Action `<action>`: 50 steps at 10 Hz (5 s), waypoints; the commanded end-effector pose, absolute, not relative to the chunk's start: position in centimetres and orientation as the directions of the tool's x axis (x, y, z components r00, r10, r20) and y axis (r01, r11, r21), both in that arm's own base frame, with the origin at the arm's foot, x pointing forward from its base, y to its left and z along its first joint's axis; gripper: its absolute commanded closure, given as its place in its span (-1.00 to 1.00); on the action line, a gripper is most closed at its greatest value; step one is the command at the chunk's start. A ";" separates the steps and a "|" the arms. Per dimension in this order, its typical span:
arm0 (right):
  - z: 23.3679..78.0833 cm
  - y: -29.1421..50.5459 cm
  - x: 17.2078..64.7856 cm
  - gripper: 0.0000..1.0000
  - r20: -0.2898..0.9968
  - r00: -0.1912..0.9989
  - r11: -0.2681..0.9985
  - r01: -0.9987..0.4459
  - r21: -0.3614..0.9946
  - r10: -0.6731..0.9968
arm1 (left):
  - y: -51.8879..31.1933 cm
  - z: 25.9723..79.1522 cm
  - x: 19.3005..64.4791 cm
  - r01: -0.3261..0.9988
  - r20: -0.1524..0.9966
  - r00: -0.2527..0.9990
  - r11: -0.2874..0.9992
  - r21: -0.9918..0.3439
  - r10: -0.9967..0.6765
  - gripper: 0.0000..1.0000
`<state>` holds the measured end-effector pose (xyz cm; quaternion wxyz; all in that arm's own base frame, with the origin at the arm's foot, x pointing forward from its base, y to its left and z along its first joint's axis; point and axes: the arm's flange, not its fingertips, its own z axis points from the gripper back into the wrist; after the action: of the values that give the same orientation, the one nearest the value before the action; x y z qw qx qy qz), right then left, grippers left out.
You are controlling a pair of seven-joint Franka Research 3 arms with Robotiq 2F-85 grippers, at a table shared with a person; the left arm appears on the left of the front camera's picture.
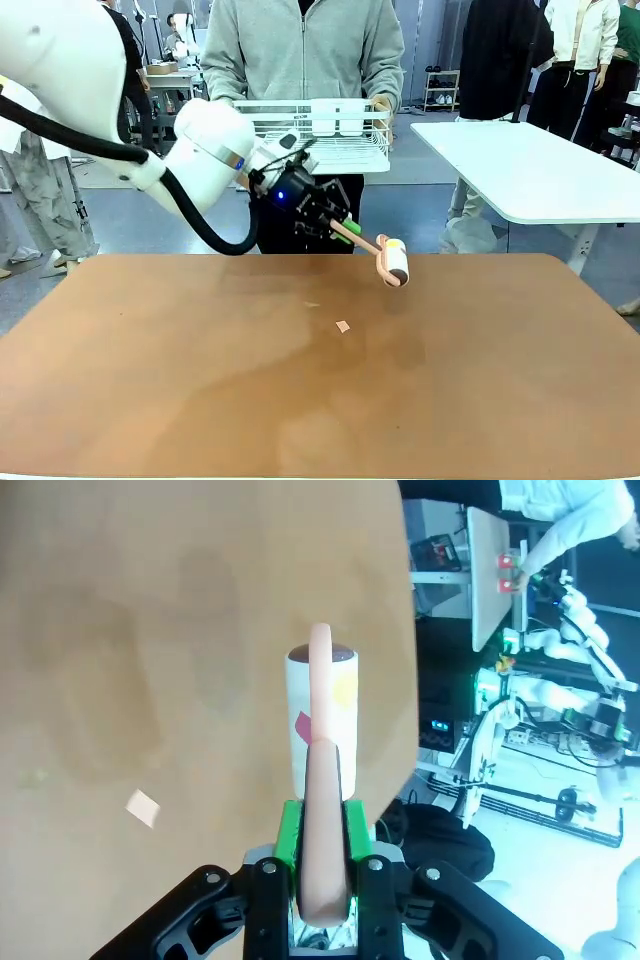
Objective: Clean the table.
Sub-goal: Clean the table with the Lint Roller when the human lifts the Dish drying rack.
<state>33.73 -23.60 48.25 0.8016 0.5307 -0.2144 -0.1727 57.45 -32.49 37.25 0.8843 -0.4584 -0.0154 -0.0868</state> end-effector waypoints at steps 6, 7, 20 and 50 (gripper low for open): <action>48.6 -23.6 33.6 -1.00 0.173 0.848 0.368 0.027 0.930 -0.500 | -26.6 41.0 52.4 0.117 0.056 0.991 0.604 -0.788 -0.119 0.57; 48.6 -23.6 33.6 -1.00 0.173 0.848 0.368 0.027 0.930 -0.500 | -24.1 41.9 51.8 0.139 0.045 0.984 0.597 -0.790 -0.170 0.57; 48.6 -23.6 33.6 -1.00 0.173 0.848 0.368 0.027 0.930 -0.500 | -15.2 43.0 49.8 0.034 0.026 0.999 0.709 -0.704 -0.023 0.57; 48.6 -23.6 33.6 -1.00 0.173 0.848 0.368 0.027 0.930 -0.500 | -9.1 37.8 44.4 0.132 0.162 0.987 0.679 -0.722 -0.019 0.57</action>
<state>33.72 -23.62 48.26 0.8016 0.5305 -0.2146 -0.1730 45.69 -8.48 37.63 0.9216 -0.3840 -0.0402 -0.0395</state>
